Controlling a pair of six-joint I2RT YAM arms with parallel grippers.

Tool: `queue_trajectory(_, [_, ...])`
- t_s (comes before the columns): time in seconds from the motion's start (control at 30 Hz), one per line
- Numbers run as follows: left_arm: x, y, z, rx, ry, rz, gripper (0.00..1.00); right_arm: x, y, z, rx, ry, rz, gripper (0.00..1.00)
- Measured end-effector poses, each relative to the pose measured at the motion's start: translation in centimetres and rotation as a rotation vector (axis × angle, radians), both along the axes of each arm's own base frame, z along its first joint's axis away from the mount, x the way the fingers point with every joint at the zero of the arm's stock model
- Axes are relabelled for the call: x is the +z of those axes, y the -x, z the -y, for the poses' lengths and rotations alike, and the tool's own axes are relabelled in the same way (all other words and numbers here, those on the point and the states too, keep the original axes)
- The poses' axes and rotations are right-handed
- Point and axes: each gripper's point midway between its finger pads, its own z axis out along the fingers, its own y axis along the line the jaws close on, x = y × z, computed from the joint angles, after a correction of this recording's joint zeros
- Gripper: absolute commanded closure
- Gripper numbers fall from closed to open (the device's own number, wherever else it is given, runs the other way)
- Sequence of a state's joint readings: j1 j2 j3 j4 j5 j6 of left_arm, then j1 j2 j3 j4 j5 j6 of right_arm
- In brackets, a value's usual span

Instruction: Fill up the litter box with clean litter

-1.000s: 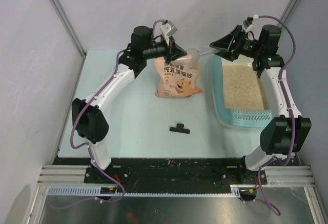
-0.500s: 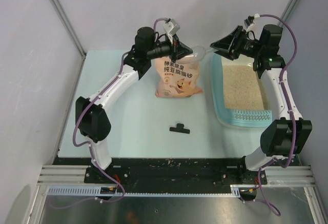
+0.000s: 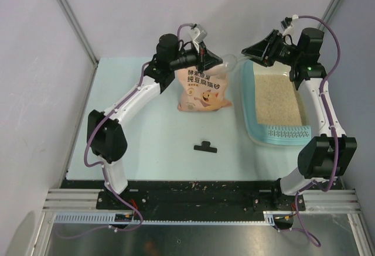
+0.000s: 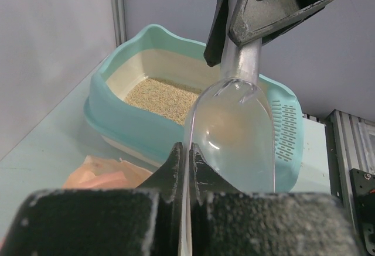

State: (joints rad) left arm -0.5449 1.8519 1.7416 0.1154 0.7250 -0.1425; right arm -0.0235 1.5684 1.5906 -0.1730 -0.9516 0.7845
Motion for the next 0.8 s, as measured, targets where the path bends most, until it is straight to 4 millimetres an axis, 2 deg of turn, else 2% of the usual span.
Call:
queue_trajectory(0.23, [-0.3,0.0,0.0,0.004,-0.005,-0.004,1.00,-0.1,0.1,-0.1,0.008,0.008,0.019,0.48])
queue_trajectory(0.33, [-0.3,0.0,0.0,0.004,-0.005,-0.003,1.00,-0.4,0.6,-0.3,0.027,0.017,0.026,0.53])
queue_trajectory(0.53, [-0.6,0.0,0.1,-0.003,-0.012,-0.001,1.00,0.1,1.4,-0.7,0.060,0.017,0.047,0.74])
queue_trajectory(0.57, [-0.7,0.0,0.2,-0.006,-0.015,0.000,0.97,0.2,1.6,-0.7,0.068,0.015,0.050,0.86])
queue_trajectory(0.6, [-0.9,0.0,0.2,-0.010,-0.018,0.000,0.77,0.4,1.8,-0.8,0.076,0.015,0.057,0.94])
queue_trajectory(0.63, [-1.0,0.0,0.2,-0.015,-0.019,0.002,0.66,0.5,1.8,-0.8,0.078,0.017,0.064,1.00])
queue_trajectory(0.7, [-1.1,-0.1,0.2,-0.007,-0.024,0.012,0.47,0.5,1.9,-0.8,0.088,0.029,0.090,1.00])
queue_trajectory(0.77, [-1.4,-0.3,0.0,0.003,-0.035,0.009,0.38,0.5,2.0,-0.8,0.099,0.044,0.116,1.00])
queue_trajectory(0.8, [-1.6,-0.5,-0.2,0.009,-0.040,0.002,0.29,0.5,2.0,-0.6,0.101,0.050,0.127,1.00])
